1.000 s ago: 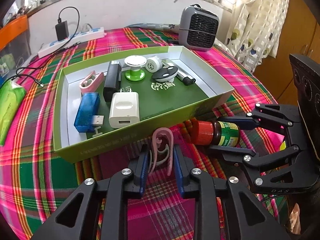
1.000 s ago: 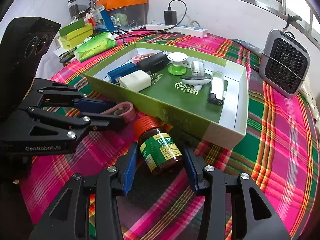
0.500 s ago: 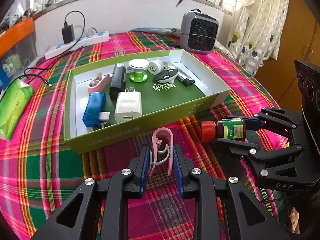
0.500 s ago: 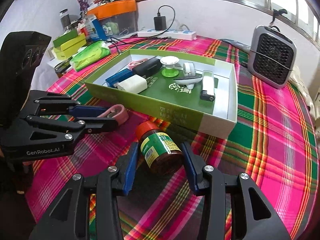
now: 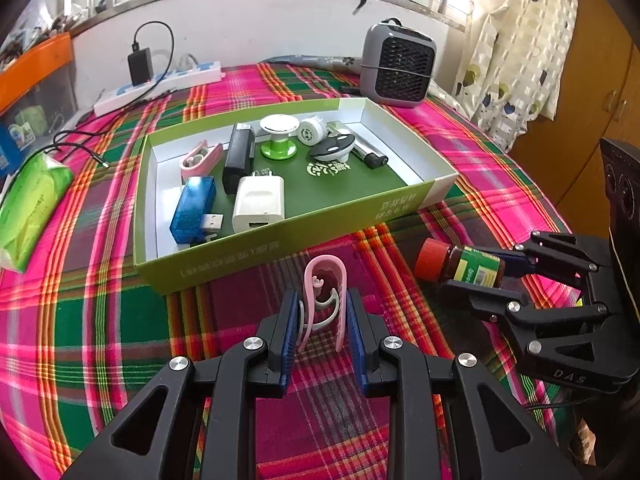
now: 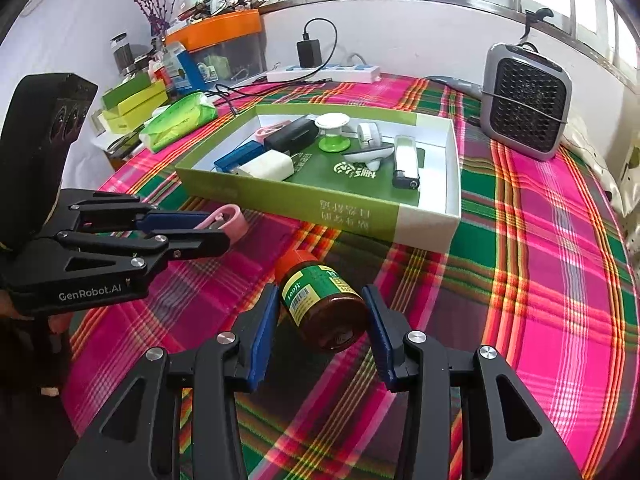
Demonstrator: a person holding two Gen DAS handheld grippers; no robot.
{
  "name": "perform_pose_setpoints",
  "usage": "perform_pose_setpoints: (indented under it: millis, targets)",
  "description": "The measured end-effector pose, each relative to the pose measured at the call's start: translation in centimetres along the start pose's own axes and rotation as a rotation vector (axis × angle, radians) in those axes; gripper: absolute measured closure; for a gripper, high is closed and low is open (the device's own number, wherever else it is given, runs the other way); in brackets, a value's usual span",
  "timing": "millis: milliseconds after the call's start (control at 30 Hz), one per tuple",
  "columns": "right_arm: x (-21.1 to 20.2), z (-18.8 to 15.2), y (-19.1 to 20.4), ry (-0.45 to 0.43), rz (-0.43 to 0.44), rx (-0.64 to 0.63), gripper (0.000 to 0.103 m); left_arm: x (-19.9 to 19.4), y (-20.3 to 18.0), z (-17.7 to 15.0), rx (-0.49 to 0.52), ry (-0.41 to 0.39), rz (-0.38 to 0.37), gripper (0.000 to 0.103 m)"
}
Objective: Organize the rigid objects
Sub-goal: 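Grasp the pink plastic clip with the left gripper while the right grasps the brown jar, then carry the pink clip and brown jar into the green box and release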
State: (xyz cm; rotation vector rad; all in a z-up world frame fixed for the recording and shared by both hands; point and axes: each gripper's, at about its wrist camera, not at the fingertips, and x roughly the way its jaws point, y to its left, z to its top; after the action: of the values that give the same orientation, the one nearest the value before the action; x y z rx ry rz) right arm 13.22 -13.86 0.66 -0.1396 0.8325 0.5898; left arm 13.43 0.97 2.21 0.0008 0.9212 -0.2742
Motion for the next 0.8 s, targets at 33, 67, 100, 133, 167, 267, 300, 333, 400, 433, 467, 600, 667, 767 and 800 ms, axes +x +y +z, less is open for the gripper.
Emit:
perform_pose_setpoints:
  millis: [33,67,100,133,167,267,300,333,400,433,467,600,667,767,800]
  targets:
    - [0.0,-0.1,0.1,0.001,-0.002,-0.002,0.07,0.0,0.0,0.0,0.001,0.001,0.001,0.08]
    - [0.0,-0.2,0.2,0.002,-0.008,-0.004,0.07,0.0,0.0,-0.1,0.002,0.001,0.001,0.08]
    - [0.1,-0.3,0.3,0.006,-0.012,-0.009,0.07,0.0,0.0,-0.1,0.002,0.002,0.0,0.08]
    - [0.1,-0.4,0.4,0.009,-0.018,-0.016,0.07,0.0,0.0,-0.1,0.001,0.004,-0.001,0.08]
    - [0.1,-0.4,0.5,0.008,-0.019,-0.019,0.07,0.0,0.0,-0.1,0.001,0.005,-0.001,0.08]
    - [0.1,-0.4,0.6,0.012,-0.019,-0.023,0.07,0.0,0.0,-0.2,-0.001,0.006,-0.001,0.08]
    - [0.1,-0.4,0.6,0.013,-0.022,-0.026,0.07,0.0,0.0,-0.2,0.002,0.005,0.0,0.08]
    - [0.1,-0.4,0.7,0.013,-0.026,-0.029,0.07,0.0,0.0,-0.1,-0.001,0.005,-0.002,0.08]
    - [0.1,-0.4,0.8,0.016,-0.032,-0.036,0.07,-0.1,0.0,-0.2,0.0,0.001,-0.001,0.08]
    - [0.1,-0.4,0.9,0.015,-0.034,-0.039,0.07,-0.1,0.0,-0.2,0.0,0.001,-0.001,0.08]
    - [0.1,-0.5,0.9,0.016,-0.032,-0.04,0.07,-0.2,0.0,-0.2,-0.001,0.001,0.0,0.08]
    - [0.1,-0.5,0.9,0.014,-0.034,-0.036,0.07,-0.4,0.0,-0.2,0.001,-0.003,0.003,0.08]
    - [0.0,-0.5,0.9,0.008,-0.032,-0.03,0.07,-0.7,0.0,-0.1,0.002,-0.009,0.005,0.08]
    - [-0.4,-0.3,0.9,-0.006,-0.027,-0.023,0.07,-1.1,-0.1,0.1,0.005,-0.018,0.008,0.08]
    - [-0.6,-0.3,0.9,-0.012,-0.028,-0.021,0.07,-1.3,-0.1,0.1,0.006,-0.021,0.009,0.08]
